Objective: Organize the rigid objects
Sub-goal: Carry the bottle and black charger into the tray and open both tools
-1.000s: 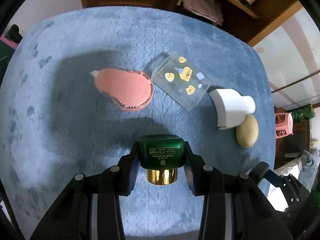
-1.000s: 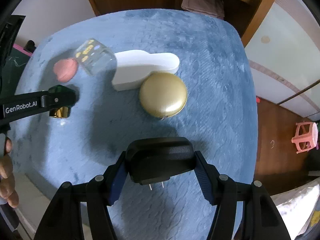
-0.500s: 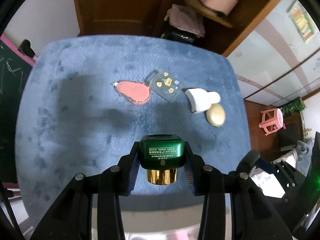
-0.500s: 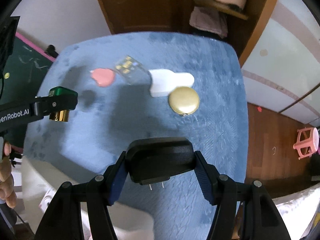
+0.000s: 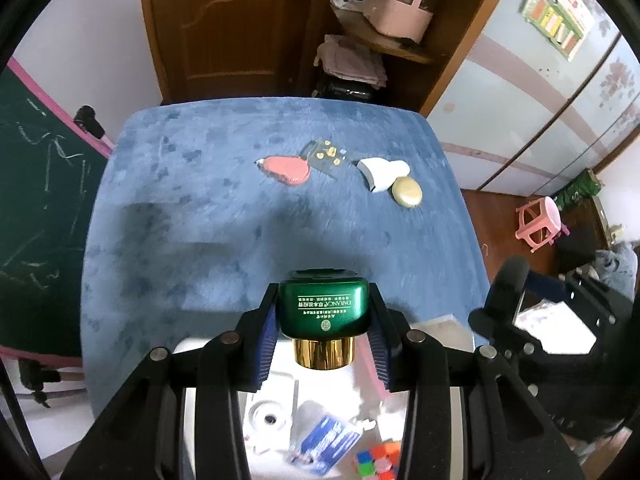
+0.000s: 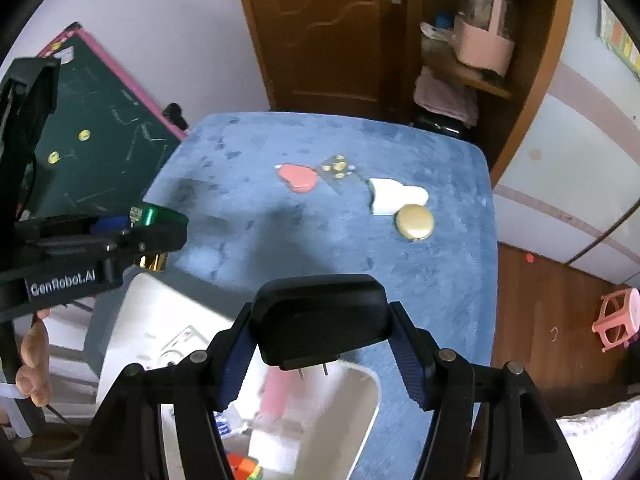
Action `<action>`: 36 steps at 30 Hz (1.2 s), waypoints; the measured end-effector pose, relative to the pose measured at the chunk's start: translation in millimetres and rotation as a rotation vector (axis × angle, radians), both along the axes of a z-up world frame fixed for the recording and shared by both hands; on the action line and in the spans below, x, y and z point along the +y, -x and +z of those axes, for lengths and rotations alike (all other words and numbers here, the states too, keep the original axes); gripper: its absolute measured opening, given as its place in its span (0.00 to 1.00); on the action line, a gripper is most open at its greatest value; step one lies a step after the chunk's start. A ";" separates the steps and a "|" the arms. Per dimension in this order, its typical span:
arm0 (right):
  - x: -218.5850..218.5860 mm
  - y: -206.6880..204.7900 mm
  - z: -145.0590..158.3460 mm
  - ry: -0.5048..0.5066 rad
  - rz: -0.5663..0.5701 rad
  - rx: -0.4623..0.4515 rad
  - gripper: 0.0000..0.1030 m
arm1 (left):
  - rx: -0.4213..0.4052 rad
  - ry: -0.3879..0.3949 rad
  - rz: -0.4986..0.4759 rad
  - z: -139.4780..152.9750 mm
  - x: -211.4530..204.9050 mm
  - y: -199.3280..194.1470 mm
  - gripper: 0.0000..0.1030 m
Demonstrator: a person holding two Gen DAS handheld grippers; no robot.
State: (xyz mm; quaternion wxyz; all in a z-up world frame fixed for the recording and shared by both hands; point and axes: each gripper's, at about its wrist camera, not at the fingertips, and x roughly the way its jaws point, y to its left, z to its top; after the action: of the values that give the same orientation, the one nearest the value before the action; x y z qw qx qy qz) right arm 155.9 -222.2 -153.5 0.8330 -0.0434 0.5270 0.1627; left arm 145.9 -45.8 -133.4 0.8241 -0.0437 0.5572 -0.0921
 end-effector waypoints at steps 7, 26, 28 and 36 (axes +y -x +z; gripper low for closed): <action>17.7 30.5 15.6 -0.008 0.036 -0.024 0.62 | -0.012 0.007 0.000 7.8 18.2 40.6 0.42; 64.8 59.9 -24.1 0.033 0.104 0.081 0.62 | 0.162 -0.027 -0.023 -69.8 52.8 141.7 0.42; 69.2 60.3 -36.6 0.044 0.111 0.109 0.62 | 0.186 -0.040 -0.039 -82.2 50.4 147.7 0.42; 92.9 53.2 -84.6 0.116 0.146 0.208 0.62 | 0.267 -0.082 -0.065 -122.6 44.0 159.4 0.42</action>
State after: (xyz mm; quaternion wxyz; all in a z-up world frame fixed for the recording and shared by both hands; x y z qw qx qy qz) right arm 102.7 -129.3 -238.0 0.7558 -0.1127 0.6146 0.1957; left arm -13.4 -1.8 -256.0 0.7403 -0.0039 0.6663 -0.0894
